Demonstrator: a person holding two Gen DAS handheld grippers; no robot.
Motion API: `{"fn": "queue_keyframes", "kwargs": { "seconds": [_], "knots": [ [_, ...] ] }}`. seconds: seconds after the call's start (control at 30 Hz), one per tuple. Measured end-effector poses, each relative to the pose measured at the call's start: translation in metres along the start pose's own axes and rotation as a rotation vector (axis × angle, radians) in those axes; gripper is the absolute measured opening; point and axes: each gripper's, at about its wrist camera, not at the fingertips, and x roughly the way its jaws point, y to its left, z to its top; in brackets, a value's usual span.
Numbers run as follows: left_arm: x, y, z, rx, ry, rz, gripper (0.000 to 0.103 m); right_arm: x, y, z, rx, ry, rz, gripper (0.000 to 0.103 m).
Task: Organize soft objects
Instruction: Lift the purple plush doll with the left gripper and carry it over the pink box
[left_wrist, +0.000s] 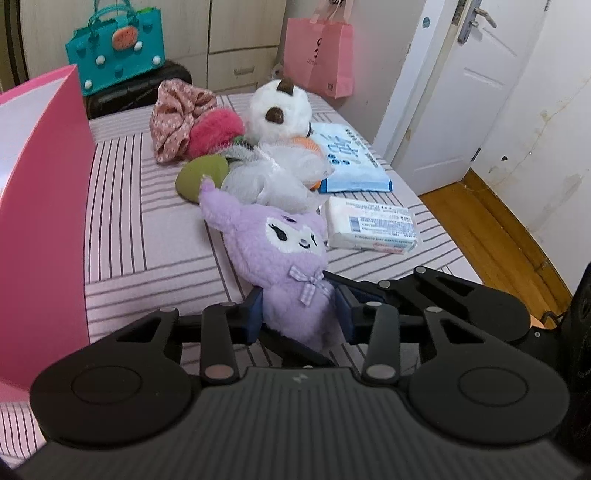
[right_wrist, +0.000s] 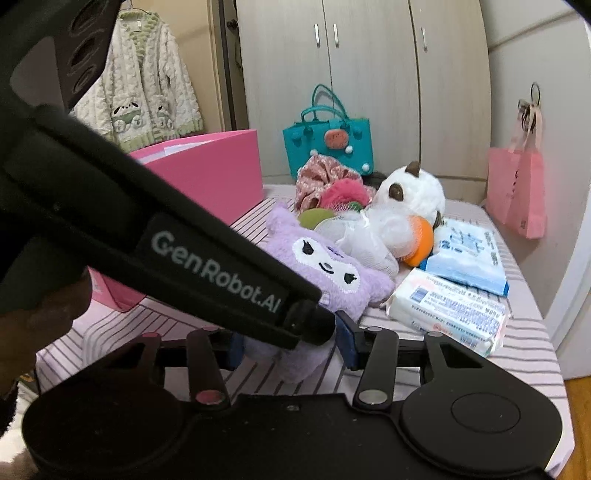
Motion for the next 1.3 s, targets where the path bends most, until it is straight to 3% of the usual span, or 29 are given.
{"fn": "queue_keyframes", "kwargs": {
  "seconds": [0.23,0.63,0.97,1.3],
  "knots": [
    [-0.01,0.002,-0.002,-0.018,0.079,-0.009,0.039,-0.004,0.001,0.008,0.033,0.078,0.063,0.054],
    [-0.049,0.009,0.006,-0.019,0.15,-0.044,0.039,-0.025,0.022,0.028,-0.05,0.089,0.133,0.054],
    [-0.095,0.02,0.0,-0.021,0.133,-0.022,0.039,-0.043,0.047,0.051,-0.112,0.089,0.216,0.054],
    [-0.144,0.033,-0.011,-0.047,0.086,-0.045,0.039,-0.07,0.086,0.072,-0.227,0.09,0.233,0.054]
  ]
}}
